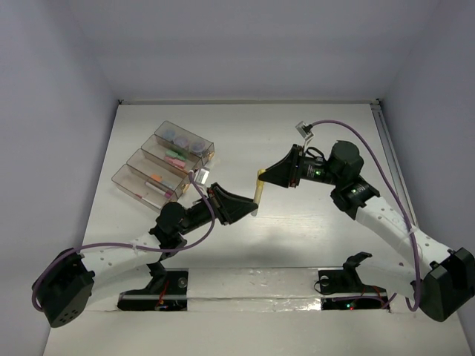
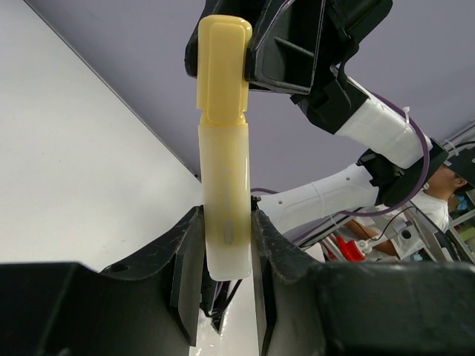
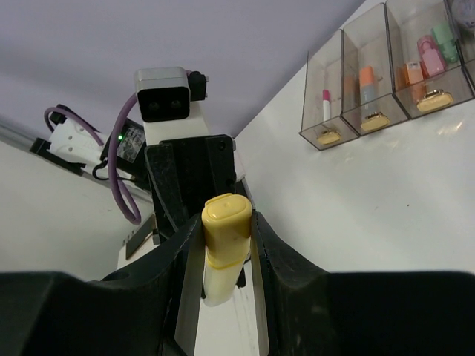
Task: Sort the stationery into containers
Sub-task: Close the pen cap on the pen.
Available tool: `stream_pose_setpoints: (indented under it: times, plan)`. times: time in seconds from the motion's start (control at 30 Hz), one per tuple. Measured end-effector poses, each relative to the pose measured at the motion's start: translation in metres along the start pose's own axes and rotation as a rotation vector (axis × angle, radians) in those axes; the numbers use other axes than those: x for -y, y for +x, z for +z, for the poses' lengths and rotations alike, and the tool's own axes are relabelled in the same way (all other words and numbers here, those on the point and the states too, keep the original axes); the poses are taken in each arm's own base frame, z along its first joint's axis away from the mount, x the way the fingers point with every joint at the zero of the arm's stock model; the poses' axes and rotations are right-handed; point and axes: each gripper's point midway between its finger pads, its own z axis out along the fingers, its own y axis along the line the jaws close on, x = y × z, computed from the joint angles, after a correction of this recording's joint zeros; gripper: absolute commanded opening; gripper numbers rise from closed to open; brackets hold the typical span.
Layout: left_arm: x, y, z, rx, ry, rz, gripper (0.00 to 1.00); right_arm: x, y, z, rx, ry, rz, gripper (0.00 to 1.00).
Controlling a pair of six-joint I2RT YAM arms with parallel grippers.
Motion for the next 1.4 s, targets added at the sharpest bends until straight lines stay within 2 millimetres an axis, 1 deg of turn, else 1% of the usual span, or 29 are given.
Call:
stream_pose_setpoints:
  times: [0.37, 0.7, 0.83, 1.07, 1.4]
  plan:
    - [-0.003, 0.002, 0.001, -0.005, -0.006, -0.001, 0.0, 0.001, 0.005, 0.006, 0.01, 0.03, 0.032, 0.0]
    - [-0.003, -0.001, -0.001, 0.003, -0.014, 0.031, 0.0, -0.002, 0.005, 0.01, 0.036, 0.057, 0.026, 0.0]
    - [-0.004, -0.002, -0.004, 0.004, -0.028, 0.061, 0.0, 0.0, 0.01, 0.009, 0.017, 0.063, 0.027, 0.0]
    - [-0.01, 0.005, -0.007, -0.031, -0.052, 0.084, 0.0, 0.003, 0.02, 0.011, -0.041, 0.051, 0.011, 0.0]
    - [-0.015, 0.003, -0.009, -0.032, -0.062, 0.116, 0.0, 0.006, 0.024, 0.011, -0.039, 0.053, 0.009, 0.0]
